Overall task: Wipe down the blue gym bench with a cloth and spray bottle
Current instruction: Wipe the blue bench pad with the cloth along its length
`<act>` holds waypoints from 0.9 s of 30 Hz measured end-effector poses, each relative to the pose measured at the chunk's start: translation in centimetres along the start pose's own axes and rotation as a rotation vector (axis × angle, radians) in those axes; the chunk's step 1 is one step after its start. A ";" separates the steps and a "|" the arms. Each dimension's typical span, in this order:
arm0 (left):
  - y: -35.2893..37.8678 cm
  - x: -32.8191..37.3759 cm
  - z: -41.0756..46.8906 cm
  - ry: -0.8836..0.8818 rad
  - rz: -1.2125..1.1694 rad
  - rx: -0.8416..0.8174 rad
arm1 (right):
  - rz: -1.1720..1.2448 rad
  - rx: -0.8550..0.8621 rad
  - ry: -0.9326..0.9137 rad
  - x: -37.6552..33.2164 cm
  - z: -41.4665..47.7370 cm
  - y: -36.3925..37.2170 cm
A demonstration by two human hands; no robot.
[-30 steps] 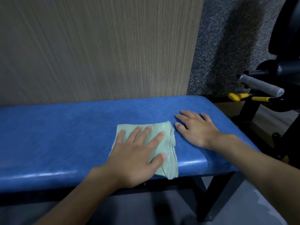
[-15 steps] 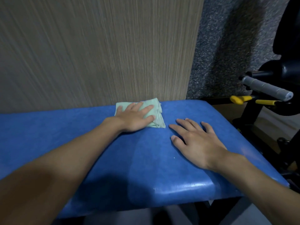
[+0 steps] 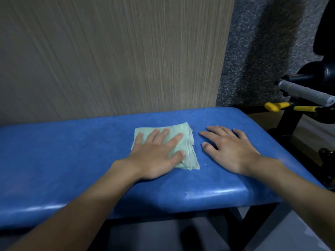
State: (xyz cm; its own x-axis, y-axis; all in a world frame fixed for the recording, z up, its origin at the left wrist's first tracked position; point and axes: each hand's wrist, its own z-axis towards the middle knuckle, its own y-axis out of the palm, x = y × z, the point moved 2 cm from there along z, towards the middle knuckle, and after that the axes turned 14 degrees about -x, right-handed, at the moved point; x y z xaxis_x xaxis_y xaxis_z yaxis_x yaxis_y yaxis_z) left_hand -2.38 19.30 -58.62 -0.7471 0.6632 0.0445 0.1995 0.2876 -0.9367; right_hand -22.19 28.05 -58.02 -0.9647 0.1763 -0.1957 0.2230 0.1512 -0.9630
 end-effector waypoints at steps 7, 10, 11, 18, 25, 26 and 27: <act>3.0 1.8 -7.5 0.015 0.060 0.030 | -0.050 0.013 0.012 -1.6 0.5 -1.7; 3.0 1.6 -7.4 0.013 0.054 0.037 | 0.032 -0.024 -0.016 -2.3 1.0 -1.0; 2.8 1.4 -6.9 0.009 0.049 0.031 | 0.009 -0.058 -0.016 -2.2 1.1 -0.4; -1.2 -2.7 2.4 -0.038 -0.024 -0.005 | -0.045 -0.067 -0.010 -1.8 1.6 0.5; -5.3 -6.3 10.7 -0.093 -0.072 -0.026 | -0.049 -0.046 -0.007 -1.9 1.6 0.6; -5.4 -6.4 11.0 -0.095 -0.083 -0.027 | -0.047 -0.041 -0.008 -1.8 1.7 0.6; -5.4 -6.4 11.0 -0.096 -0.088 -0.027 | -0.045 -0.037 -0.008 -1.8 1.7 0.6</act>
State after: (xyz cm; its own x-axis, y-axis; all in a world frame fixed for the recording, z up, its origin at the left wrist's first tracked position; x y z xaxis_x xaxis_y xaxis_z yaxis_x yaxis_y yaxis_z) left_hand -5.70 5.90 -57.64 -0.8196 0.5657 0.0911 0.1468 0.3610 -0.9210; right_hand -20.56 26.19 -58.60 -0.9749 0.1610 -0.1540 0.1843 0.1944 -0.9635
